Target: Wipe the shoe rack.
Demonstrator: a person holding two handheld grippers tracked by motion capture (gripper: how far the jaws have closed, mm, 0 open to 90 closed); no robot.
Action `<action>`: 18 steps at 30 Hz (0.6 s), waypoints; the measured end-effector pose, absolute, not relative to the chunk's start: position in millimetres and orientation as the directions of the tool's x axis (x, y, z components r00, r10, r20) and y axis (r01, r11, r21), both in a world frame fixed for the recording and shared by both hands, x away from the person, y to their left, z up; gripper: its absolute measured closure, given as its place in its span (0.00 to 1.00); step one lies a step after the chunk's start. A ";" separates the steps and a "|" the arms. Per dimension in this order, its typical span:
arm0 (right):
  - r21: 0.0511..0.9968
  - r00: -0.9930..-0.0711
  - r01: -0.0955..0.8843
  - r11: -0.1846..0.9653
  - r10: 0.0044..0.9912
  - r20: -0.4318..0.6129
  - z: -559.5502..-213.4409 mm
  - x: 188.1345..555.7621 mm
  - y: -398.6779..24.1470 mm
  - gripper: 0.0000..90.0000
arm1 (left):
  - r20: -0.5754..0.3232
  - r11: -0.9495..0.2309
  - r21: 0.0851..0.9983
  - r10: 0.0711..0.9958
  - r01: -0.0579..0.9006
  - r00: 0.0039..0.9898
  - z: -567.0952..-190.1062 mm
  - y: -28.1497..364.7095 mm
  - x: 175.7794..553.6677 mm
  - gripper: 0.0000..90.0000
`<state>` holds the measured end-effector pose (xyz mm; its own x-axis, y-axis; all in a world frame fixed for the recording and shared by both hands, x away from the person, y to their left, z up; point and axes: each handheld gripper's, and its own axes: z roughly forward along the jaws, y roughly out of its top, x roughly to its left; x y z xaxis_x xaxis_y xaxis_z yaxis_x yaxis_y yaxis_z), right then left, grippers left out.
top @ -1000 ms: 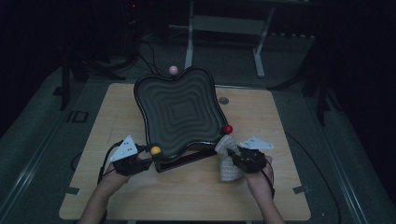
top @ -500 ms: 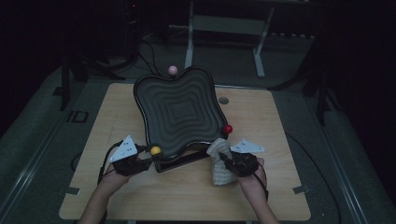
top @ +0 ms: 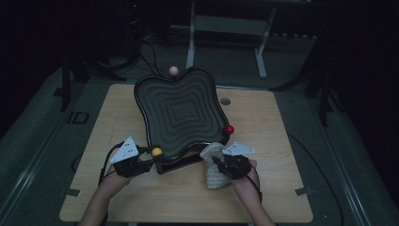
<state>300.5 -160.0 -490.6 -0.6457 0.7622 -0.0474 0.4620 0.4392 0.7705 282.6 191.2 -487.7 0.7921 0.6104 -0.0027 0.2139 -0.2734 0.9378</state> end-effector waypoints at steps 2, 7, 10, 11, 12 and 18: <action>0.775 -0.661 0.454 0.439 0.749 -0.038 -487.5 297.6 -155.4 0.76 | -0.003 -0.274 0.937 0.610 0.215 0.792 -487.6 191.2 282.6 0.66; 0.795 -0.687 0.410 0.448 0.724 -0.053 -475.4 293.0 -145.4 0.76 | -0.003 -0.273 0.938 0.611 0.214 0.792 -487.7 191.4 282.5 0.66; 0.778 -0.686 0.440 0.449 0.727 -0.031 -486.7 302.3 -138.9 0.76 | -0.003 -0.275 0.937 0.610 0.215 0.792 -487.4 191.0 282.7 0.66; 0.773 -0.688 0.442 0.455 0.725 -0.033 -489.1 302.3 -136.7 0.76 | -0.003 -0.274 0.938 0.608 0.214 0.794 -487.6 191.4 282.8 0.66; 0.772 -0.695 0.439 0.460 0.719 -0.033 -489.7 301.4 -134.6 0.76 | -0.003 -0.274 0.938 0.608 0.214 0.794 -487.6 191.4 282.8 0.66; 0.793 -0.711 0.398 0.462 0.701 -0.051 -477.0 298.9 -124.2 0.76 | -0.003 -0.275 0.937 0.609 0.214 0.793 -487.6 191.8 282.8 0.66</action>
<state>298.9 -124.2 -477.0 -0.7114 0.7010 -0.0509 0.3983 0.4618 0.7925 282.8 191.8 -487.6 0.7933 0.6088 -0.0026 0.2138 -0.2746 0.9375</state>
